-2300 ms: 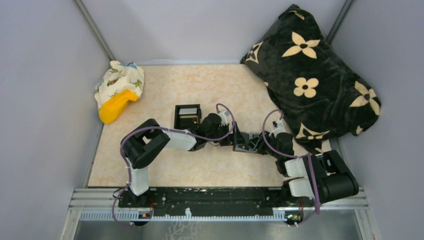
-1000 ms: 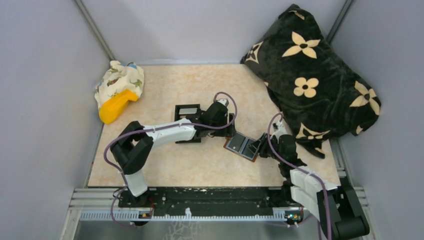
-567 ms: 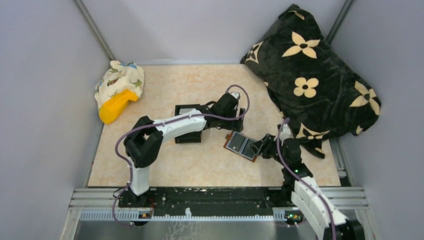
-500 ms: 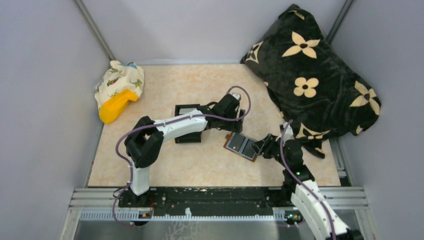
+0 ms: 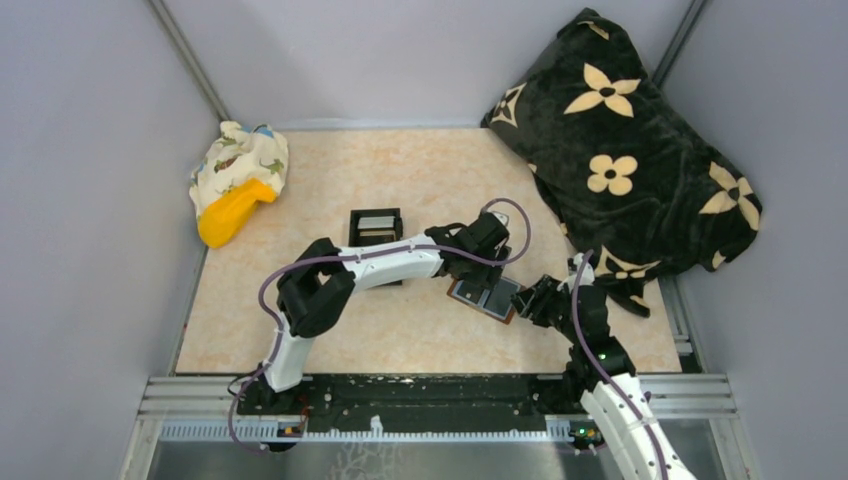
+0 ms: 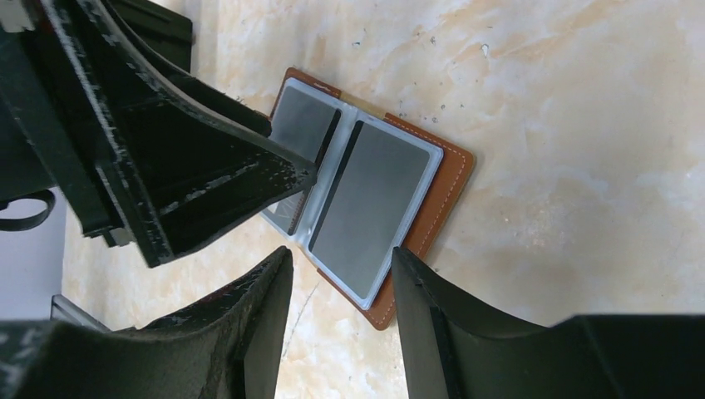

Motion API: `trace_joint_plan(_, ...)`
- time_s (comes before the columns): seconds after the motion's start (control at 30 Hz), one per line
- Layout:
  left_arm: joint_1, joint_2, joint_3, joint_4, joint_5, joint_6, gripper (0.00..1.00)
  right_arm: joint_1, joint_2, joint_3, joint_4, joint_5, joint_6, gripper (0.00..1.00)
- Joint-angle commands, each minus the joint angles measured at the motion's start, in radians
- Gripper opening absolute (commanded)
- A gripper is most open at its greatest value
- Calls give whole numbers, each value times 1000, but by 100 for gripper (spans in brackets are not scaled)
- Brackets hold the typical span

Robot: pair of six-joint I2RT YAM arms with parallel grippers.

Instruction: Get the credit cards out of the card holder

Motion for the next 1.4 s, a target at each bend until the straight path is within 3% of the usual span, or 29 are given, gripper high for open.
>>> trace_joint_plan(0.0,-2,40,39,-27,-36,3,75,7,-14,61,3,7,7,48)
trace_joint_plan(0.93,-2,112,71,-29,-58,11,78,6,-12,45,14,1,7,48)
trace_joint_plan(1.37,-2,129,58,-31,-60,10,70,7,-12,36,19,1,14,47)
